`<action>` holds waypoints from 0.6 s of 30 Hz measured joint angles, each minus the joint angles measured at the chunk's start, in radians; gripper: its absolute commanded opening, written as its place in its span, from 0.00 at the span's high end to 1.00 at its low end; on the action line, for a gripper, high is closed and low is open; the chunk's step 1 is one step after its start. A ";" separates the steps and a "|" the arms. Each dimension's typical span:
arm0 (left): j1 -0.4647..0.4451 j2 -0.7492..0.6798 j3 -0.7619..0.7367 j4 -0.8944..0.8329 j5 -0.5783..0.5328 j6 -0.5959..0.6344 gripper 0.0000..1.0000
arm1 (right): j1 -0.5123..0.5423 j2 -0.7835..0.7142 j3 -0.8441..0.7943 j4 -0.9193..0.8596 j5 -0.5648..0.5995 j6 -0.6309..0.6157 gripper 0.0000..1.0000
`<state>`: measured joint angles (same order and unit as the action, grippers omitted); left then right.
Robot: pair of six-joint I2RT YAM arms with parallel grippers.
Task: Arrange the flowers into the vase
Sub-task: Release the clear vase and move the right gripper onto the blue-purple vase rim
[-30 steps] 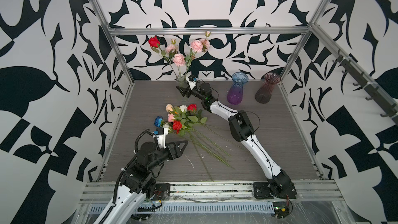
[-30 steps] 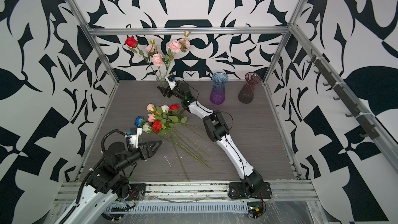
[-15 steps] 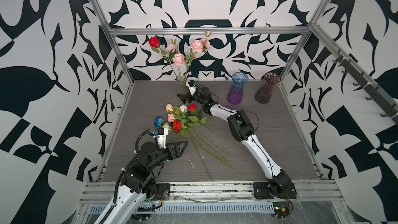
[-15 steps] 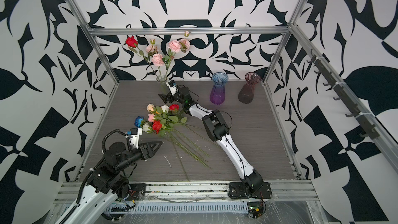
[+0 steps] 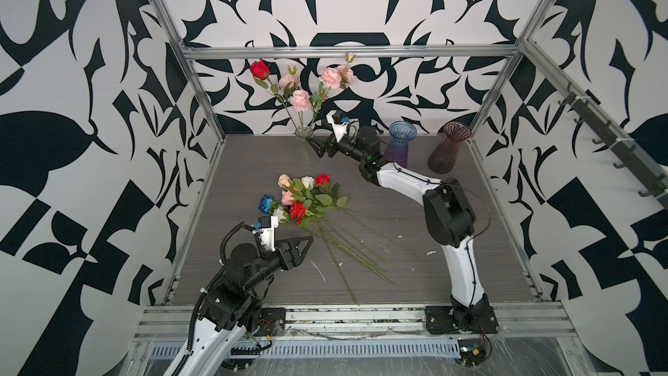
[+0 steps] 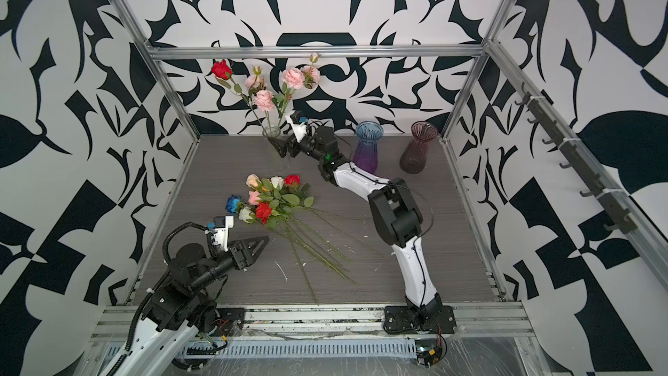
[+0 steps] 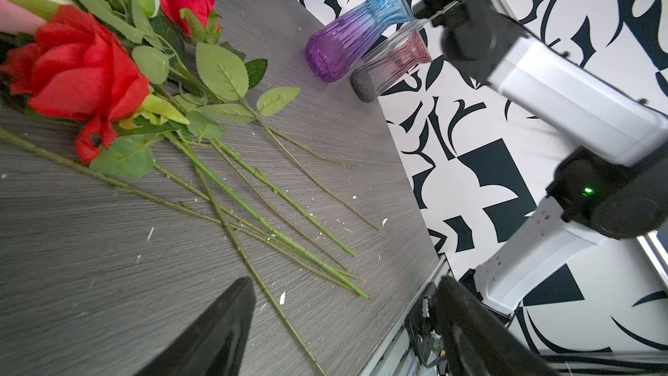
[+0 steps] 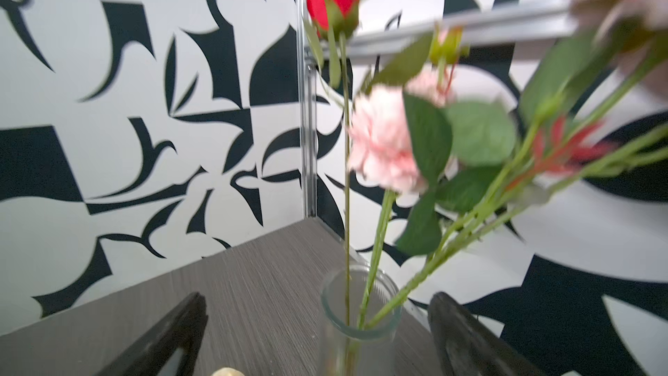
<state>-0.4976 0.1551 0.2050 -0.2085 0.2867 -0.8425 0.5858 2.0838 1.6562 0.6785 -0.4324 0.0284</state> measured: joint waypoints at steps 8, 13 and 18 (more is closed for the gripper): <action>0.000 0.008 -0.034 0.004 -0.007 -0.026 0.17 | -0.094 -0.359 -0.031 -0.435 0.161 0.039 0.11; 0.000 0.042 -0.034 0.018 -0.007 -0.028 0.17 | -0.256 -0.346 0.217 -0.903 0.269 0.215 0.17; 0.000 0.050 -0.034 0.026 -0.006 -0.028 0.17 | -0.370 -0.338 0.175 -1.095 0.367 0.356 0.31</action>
<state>-0.4973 0.2050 0.1715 -0.1822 0.2810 -0.8707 0.2157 1.7458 1.8313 -0.4164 -0.0658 0.3843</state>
